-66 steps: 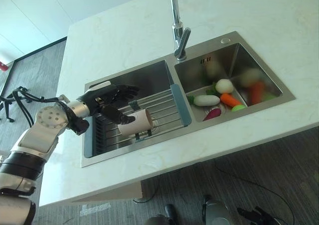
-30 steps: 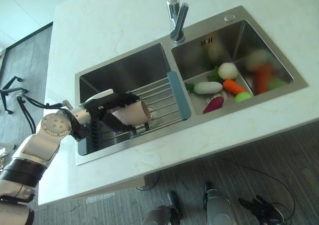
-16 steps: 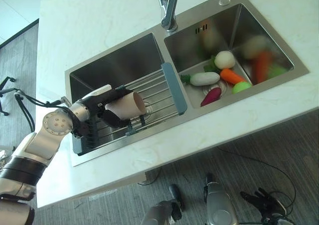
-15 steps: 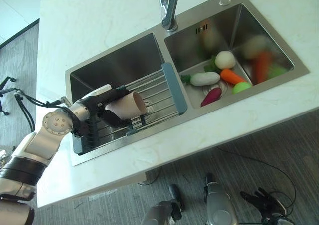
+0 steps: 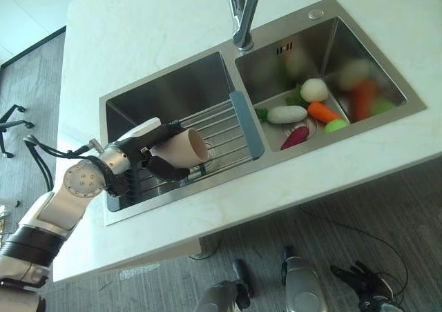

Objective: Place the dishes in the dishwasher.

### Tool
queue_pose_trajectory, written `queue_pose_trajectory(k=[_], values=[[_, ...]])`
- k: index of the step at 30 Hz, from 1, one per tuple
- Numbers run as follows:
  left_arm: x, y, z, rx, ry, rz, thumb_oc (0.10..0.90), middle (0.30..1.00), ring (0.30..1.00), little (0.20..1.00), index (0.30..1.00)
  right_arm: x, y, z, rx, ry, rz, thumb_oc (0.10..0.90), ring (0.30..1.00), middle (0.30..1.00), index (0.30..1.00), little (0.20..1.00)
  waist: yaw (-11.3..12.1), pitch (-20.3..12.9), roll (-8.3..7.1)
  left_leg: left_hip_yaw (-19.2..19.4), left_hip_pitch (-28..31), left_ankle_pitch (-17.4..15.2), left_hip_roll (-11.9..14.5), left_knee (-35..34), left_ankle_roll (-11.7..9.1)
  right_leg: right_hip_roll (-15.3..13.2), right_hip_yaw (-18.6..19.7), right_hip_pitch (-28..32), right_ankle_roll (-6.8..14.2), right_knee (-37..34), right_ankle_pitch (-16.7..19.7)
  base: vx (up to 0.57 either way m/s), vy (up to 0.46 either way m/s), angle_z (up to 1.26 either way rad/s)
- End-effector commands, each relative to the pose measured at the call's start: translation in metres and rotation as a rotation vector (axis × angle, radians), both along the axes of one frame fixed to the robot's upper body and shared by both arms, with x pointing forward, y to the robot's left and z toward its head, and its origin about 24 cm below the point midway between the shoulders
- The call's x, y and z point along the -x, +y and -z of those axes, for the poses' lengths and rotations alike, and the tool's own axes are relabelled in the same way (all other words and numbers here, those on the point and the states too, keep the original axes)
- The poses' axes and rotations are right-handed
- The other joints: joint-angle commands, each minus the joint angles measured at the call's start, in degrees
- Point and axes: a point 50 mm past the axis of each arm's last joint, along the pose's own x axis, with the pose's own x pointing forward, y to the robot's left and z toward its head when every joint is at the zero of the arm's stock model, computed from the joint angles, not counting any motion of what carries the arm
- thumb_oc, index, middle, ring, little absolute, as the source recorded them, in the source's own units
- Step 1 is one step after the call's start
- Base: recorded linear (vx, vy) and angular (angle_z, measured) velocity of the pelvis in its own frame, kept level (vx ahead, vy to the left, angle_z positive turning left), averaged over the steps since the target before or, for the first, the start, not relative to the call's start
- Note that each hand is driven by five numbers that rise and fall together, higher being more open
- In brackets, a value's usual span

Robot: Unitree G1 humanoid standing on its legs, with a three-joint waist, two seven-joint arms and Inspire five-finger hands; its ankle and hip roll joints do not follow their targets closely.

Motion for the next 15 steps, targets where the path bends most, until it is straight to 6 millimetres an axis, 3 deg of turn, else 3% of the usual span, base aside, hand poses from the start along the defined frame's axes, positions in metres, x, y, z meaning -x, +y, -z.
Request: queue_pose_trajectory(k=[1, 4, 8, 9, 15], values=[[0.014, 0.016, -0.078, 0.166, -0.497, -0.059, 0.400, 0.300, 0.300, 0.300, 0.300, 0.027, 0.000, 0.008, 0.015, 0.069, 0.035, 0.800, 0.900, 0.900, 0.900, 0.900, 0.47, -5.25, -0.65, -4.00, -4.42, -11.78, 1.15, 10.20, 1.15, -3.71, -2.78, 6.50, 5.65, -6.33, -4.72, -0.01, -0.079, 0.09], [0.032, 0.024, -0.091, 0.206, -0.721, -0.117, 0.400, 0.300, 0.300, 0.300, 0.300, 0.033, 0.008, 0.014, -0.003, 0.097, 0.043, 0.800, 0.900, 0.900, 0.900, 0.900, 2.04, -6.66, -1.32, -4.94, -3.43, -12.13, 1.09, 10.20, 1.27, -3.45, -3.70, 7.99, 5.06, -6.33, -5.75, 0.00, -0.077, 0.18], [0.047, 0.035, -0.096, 0.296, -0.847, -0.172, 0.400, 0.300, 0.300, 0.300, 0.300, 0.039, 0.013, 0.018, -0.018, 0.122, 0.031, 0.800, 0.900, 0.900, 0.900, 0.900, 3.43, -7.71, -1.63, -5.75, -2.46, -12.40, 0.97, 10.20, 1.51, -3.28, -4.49, 9.17, 4.59, -6.33, -6.56, 0.02, -0.085, 0.07], [0.057, 0.040, -0.095, 0.299, -0.950, -0.224, 0.400, 0.300, 0.300, 0.300, 0.300, 0.040, 0.016, 0.020, -0.022, 0.140, 0.001, 0.800, 0.900, 0.900, 0.900, 0.900, 4.37, -8.11, -1.85, -6.38, -1.87, -12.58, 0.93, 10.20, 1.63, -3.13, -5.01, 9.92, 4.28, -6.33, -7.06, 0.02, -0.140, 0.13], [0.076, 0.061, -0.088, 0.316, -1.096, -0.406, 0.400, 0.300, 0.300, 0.300, 0.300, 0.038, 0.026, 0.023, -0.021, 0.187, -0.163, 0.800, 0.900, 0.900, 0.900, 0.900, 6.98, -8.66, -2.15, -8.60, -0.86, -12.38, 0.96, 10.20, 1.23, -1.90, -5.74, 11.49, 3.08, -6.33, -8.52, 0.01, -0.171, 0.22]])
